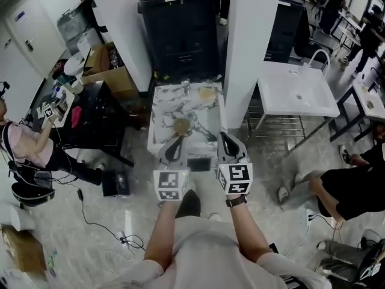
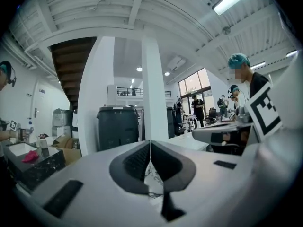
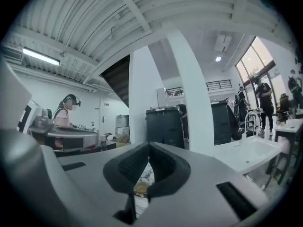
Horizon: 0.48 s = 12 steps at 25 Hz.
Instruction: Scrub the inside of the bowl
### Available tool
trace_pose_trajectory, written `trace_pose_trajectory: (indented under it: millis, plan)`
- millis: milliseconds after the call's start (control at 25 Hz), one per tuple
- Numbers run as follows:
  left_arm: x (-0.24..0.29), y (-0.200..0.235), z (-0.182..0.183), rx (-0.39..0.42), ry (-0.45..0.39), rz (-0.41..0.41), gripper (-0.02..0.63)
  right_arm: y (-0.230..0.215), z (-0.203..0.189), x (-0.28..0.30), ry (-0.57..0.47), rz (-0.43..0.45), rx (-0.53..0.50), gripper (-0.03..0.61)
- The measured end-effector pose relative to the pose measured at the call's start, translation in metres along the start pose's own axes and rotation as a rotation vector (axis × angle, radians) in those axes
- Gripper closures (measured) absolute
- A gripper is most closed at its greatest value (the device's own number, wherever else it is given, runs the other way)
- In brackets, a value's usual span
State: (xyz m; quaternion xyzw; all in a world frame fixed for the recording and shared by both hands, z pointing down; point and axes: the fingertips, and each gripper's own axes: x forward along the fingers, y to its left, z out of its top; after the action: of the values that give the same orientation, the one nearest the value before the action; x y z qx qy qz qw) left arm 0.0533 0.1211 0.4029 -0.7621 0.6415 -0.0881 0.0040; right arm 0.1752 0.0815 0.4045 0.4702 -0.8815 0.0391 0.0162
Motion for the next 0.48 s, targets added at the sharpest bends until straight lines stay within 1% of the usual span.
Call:
trace_pose_trajectory:
  millis: [120,240,360,480]
  plan:
    - [0.035,0.016,-0.013,-0.005,0.025,-0.022,0.600,-0.006,-0.012,0.036,0.039,0.010,-0.005,0.569]
    - [0.079,0.042,-0.025,-0.003,0.047,-0.056,0.600,-0.009,-0.023,0.086,0.100,0.036,-0.010,0.569]
    - [0.128,0.076,-0.026,0.002,0.065,-0.085,0.600,-0.013,-0.017,0.145,0.128,0.049,-0.036,0.569]
    - [0.176,0.107,-0.022,0.009,0.072,-0.109,0.600,-0.024,-0.009,0.199,0.133,0.037,-0.046,0.568]
